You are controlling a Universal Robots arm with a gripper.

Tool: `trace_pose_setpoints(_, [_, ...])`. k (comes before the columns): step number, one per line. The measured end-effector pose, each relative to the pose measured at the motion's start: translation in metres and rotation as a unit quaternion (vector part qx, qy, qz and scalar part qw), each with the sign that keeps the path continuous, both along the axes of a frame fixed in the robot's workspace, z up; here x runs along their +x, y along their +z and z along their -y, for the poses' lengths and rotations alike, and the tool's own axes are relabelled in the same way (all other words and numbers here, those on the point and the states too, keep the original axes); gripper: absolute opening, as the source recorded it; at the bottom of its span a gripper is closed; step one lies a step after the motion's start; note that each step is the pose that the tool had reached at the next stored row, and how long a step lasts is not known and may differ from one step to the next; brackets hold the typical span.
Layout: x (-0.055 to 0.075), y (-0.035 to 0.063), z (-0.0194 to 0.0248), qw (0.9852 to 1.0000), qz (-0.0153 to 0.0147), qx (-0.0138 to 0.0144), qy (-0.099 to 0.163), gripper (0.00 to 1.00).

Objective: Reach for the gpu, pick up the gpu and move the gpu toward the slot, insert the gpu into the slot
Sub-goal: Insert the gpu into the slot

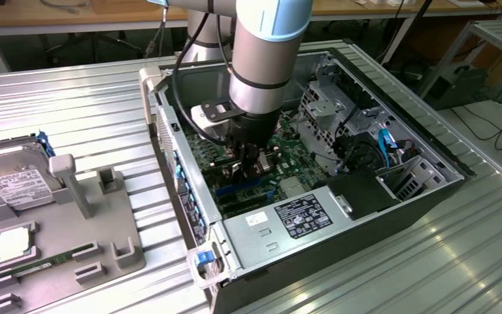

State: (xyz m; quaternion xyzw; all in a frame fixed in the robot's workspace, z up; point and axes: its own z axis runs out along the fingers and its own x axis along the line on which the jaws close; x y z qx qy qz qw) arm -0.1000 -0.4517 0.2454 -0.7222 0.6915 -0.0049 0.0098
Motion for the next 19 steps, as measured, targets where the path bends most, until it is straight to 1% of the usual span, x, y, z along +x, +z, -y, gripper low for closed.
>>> trace_pose_setpoints(19, [-0.0031,-0.0004,-0.0015,1.0000,0.0001,0.0001,-0.003,0.28])
